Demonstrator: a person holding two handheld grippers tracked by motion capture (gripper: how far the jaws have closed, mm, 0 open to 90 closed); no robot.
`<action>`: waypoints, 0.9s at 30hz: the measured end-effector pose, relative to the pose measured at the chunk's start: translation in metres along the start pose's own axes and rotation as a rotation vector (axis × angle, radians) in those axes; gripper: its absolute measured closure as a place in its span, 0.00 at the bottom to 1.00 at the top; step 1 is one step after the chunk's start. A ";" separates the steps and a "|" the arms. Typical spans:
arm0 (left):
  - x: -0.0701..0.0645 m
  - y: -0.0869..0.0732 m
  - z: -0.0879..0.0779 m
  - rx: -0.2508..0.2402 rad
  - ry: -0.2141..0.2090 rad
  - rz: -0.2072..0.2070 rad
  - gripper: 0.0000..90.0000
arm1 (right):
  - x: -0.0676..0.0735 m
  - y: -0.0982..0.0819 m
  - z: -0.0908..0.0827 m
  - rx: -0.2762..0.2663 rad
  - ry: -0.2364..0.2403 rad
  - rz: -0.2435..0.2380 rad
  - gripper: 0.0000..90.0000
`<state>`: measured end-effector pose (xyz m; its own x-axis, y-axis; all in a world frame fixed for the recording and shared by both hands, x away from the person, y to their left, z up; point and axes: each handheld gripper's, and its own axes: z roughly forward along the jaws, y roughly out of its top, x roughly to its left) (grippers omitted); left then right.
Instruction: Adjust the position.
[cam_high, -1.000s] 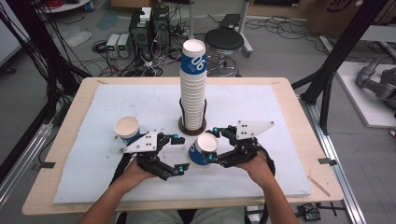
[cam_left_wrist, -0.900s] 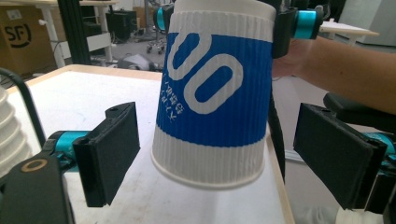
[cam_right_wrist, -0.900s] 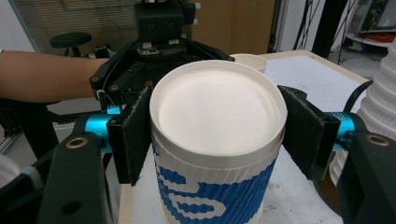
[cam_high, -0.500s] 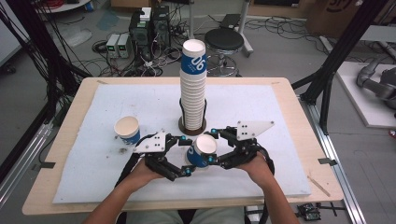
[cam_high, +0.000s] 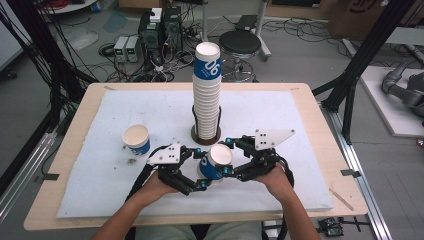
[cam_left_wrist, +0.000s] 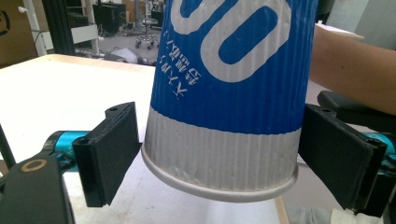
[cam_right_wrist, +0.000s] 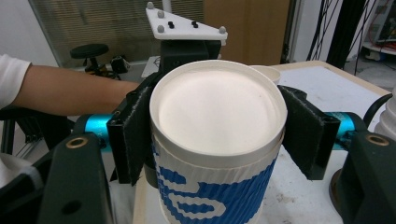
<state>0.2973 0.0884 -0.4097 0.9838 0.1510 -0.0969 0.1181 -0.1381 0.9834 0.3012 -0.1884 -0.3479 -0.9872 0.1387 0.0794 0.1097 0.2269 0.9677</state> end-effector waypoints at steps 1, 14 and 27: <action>0.000 0.000 0.000 -0.003 0.000 -0.001 0.16 | 0.000 0.000 0.000 0.001 0.000 0.000 0.35; 0.000 0.000 -0.003 0.026 -0.011 0.035 0.29 | -0.003 -0.003 0.001 0.009 -0.002 0.023 0.36; 0.003 0.018 -0.014 0.117 0.020 0.058 0.30 | -0.002 -0.004 -0.002 0.017 -0.046 0.063 0.21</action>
<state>0.3001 0.1000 -0.3906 0.9867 0.1584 -0.0359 0.0767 -0.2601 0.9625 0.3027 -0.1919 -0.3511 -0.9720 0.1972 0.1282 0.1735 0.2328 0.9569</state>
